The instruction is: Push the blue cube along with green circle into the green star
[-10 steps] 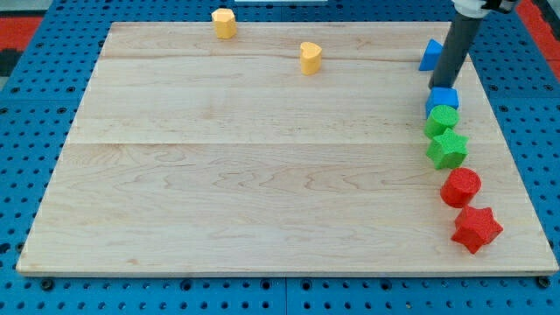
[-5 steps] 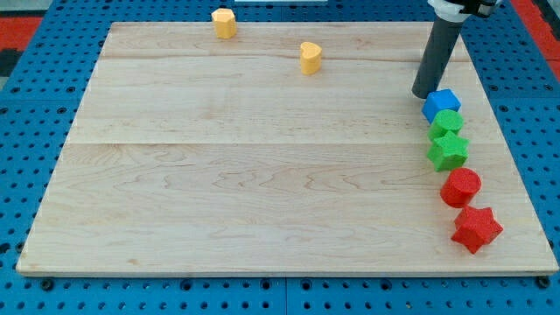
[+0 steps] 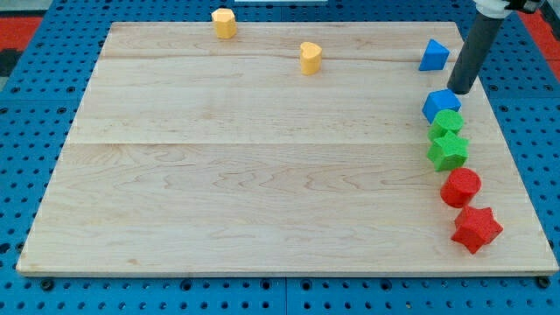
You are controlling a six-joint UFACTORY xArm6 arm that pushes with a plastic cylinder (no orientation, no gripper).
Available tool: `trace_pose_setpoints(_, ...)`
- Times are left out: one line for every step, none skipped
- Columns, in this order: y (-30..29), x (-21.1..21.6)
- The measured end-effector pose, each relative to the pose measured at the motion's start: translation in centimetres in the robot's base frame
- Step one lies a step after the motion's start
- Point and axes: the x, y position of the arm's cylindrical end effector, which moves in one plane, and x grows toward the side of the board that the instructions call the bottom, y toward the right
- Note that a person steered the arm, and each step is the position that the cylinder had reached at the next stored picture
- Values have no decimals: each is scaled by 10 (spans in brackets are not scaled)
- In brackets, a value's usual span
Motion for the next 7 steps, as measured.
trace_pose_setpoints(3, 0)
trace_pose_setpoints(-15, -7)
trace_pose_setpoints(-39, -1)
trace_pose_setpoints(-36, -1)
trace_pose_setpoints(-27, 1)
trace_pose_setpoints(-27, 6)
trace_pose_setpoints(-27, 6)
